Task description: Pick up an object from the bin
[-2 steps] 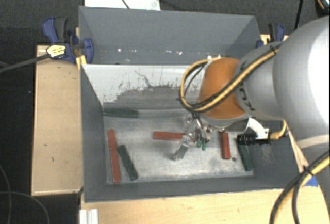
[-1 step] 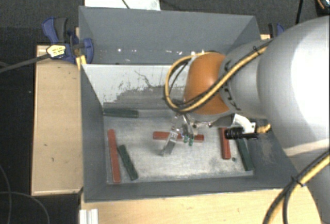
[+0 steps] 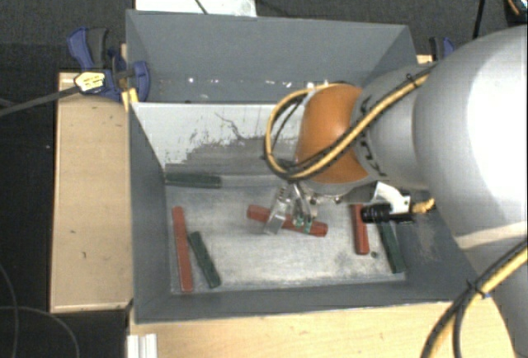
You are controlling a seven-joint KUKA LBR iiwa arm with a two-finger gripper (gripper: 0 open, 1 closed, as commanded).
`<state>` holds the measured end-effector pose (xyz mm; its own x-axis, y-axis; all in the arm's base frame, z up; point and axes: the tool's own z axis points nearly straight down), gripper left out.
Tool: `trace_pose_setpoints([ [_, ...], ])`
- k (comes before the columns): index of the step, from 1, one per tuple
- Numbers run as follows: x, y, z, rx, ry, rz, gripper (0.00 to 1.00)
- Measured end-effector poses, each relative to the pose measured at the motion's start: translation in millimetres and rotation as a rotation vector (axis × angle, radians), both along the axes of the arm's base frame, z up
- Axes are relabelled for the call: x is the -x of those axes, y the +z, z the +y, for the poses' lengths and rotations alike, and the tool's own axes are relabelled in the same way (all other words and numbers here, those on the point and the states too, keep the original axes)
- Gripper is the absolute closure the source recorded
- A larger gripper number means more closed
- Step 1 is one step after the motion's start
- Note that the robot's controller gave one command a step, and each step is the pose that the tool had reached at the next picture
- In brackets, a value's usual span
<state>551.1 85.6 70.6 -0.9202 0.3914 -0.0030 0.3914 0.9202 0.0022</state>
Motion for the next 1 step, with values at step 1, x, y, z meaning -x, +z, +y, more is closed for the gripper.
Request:
trace_pose_setpoints([
  [1, -1.0, 6.5, 0.2, 0.000, 0.003, -0.002, 1.00],
])
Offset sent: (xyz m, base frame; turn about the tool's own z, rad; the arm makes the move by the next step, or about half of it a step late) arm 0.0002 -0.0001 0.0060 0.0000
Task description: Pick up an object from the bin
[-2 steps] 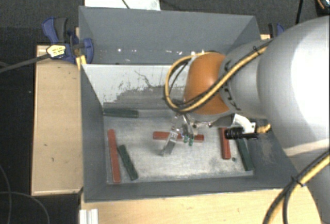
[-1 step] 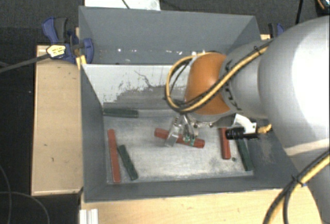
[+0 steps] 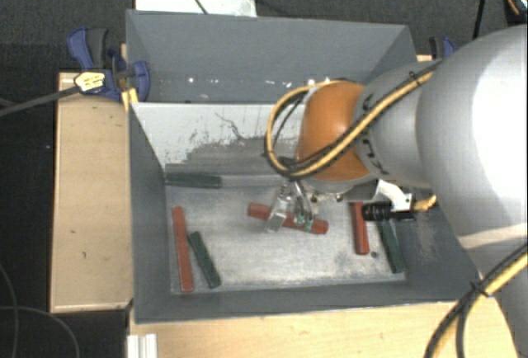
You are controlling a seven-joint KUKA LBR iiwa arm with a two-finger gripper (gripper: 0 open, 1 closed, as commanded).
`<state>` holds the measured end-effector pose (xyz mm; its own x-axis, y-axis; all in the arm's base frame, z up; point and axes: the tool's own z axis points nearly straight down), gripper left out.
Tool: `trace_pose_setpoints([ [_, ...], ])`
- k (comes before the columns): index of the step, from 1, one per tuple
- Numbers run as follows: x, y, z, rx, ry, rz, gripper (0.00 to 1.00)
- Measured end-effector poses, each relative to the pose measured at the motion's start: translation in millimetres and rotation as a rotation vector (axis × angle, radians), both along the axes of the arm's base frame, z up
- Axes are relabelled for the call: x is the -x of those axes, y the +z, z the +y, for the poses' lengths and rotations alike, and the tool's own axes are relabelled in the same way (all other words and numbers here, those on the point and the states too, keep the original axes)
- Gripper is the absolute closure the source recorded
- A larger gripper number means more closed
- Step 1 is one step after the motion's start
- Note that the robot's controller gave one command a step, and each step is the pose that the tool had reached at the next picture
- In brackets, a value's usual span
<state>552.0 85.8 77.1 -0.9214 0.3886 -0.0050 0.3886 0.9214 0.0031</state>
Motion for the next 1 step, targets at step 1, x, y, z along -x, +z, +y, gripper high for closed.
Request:
trace_pose_setpoints([
  [1, -1.9, 86.0, 0.2, -0.001, 0.007, -0.003, 1.00],
])
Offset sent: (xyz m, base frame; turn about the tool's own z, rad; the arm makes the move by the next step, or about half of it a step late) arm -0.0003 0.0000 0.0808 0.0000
